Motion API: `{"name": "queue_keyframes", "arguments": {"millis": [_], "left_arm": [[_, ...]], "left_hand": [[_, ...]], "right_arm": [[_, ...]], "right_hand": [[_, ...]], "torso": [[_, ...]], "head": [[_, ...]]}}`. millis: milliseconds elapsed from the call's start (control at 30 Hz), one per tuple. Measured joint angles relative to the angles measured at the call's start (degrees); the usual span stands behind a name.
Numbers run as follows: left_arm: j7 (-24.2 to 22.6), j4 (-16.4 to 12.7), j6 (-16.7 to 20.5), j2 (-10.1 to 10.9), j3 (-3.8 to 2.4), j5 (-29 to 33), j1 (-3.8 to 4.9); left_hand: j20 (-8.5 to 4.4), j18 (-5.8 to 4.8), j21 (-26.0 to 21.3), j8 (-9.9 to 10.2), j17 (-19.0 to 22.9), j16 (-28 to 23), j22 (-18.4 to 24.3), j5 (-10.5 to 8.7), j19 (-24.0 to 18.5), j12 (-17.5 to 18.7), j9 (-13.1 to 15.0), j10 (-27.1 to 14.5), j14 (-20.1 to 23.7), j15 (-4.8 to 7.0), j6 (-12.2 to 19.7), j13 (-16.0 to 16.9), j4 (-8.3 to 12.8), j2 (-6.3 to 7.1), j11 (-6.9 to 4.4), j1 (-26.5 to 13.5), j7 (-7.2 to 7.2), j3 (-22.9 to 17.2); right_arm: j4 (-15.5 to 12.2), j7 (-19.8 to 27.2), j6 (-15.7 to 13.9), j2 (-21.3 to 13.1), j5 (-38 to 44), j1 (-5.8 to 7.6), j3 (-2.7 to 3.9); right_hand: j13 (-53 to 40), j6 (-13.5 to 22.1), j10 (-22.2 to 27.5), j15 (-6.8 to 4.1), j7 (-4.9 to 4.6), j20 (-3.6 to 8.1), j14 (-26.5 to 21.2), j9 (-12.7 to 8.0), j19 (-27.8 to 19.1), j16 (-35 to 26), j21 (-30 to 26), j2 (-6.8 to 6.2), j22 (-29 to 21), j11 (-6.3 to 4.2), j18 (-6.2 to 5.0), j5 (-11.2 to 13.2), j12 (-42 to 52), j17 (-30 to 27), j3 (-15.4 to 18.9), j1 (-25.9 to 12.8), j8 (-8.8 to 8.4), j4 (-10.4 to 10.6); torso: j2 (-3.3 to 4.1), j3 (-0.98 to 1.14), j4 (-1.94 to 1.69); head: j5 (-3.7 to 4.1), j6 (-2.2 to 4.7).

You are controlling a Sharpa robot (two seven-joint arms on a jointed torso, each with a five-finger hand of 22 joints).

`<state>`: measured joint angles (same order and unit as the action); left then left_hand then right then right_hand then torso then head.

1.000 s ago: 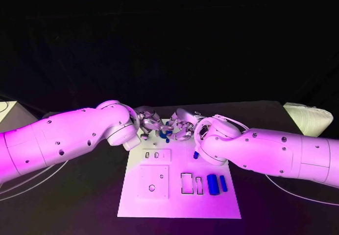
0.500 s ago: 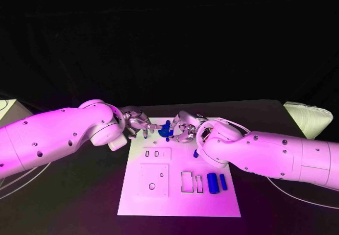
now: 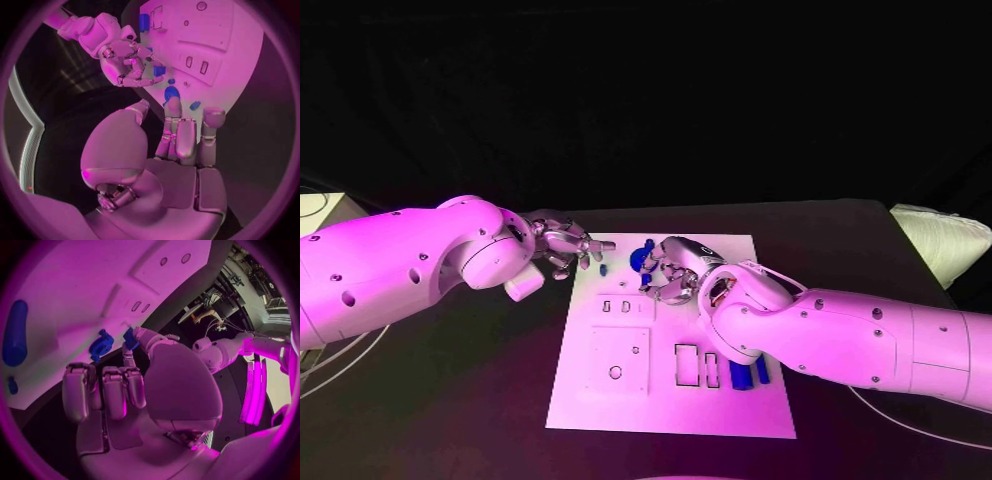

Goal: Assemble the parts on the task board

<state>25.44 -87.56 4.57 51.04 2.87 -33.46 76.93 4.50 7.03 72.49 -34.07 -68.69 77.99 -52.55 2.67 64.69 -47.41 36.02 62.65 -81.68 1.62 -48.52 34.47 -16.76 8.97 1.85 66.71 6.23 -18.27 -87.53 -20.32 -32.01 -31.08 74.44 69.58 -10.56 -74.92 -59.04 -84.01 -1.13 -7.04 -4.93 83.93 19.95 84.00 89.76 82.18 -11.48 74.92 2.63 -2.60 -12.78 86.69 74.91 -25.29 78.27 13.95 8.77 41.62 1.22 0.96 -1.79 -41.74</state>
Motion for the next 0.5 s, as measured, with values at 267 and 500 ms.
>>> {"name": "queue_keyframes", "arguments": {"millis": [267,500], "left_arm": [[-1.40,-0.17,1.04,0.72,-0.01,2.72,-0.01],[-1.95,-0.19,1.37,0.75,0.00,3.68,-0.02]], "left_hand": [[0.00,0.01,-0.22,0.00,0.15,-0.16,0.08,0.00,0.00,0.00,0.06,0.00,0.00,0.00,0.00,-0.07,0.00,-0.01,0.00,0.46,0.00,0.00],[0.00,0.00,-0.22,0.00,0.15,-0.16,0.22,0.00,0.00,0.00,0.12,-0.20,0.00,0.00,0.00,-0.13,0.00,-0.01,0.20,0.46,0.00,0.00]], "right_arm": [[-0.03,0.36,-1.46,0.97,1.60,-1.30,0.01],[0.04,0.36,-1.65,1.64,2.53,-2.23,-0.10]], "right_hand": [[0.00,0.01,0.00,0.00,-0.01,0.00,0.00,-0.03,0.00,0.00,0.00,0.00,-0.01,0.00,0.00,0.00,0.00,0.00,0.00,0.00,-0.02,0.00],[0.01,0.04,0.00,0.00,-0.04,0.00,0.00,-0.06,0.00,0.00,0.00,0.00,-0.01,0.00,0.00,0.01,0.00,0.00,0.00,0.00,-0.08,0.00]], "torso": [[0.00,0.04,0.07],[0.01,0.07,0.17]], "head": [[-0.37,-0.42],[-0.53,-0.76]]}}
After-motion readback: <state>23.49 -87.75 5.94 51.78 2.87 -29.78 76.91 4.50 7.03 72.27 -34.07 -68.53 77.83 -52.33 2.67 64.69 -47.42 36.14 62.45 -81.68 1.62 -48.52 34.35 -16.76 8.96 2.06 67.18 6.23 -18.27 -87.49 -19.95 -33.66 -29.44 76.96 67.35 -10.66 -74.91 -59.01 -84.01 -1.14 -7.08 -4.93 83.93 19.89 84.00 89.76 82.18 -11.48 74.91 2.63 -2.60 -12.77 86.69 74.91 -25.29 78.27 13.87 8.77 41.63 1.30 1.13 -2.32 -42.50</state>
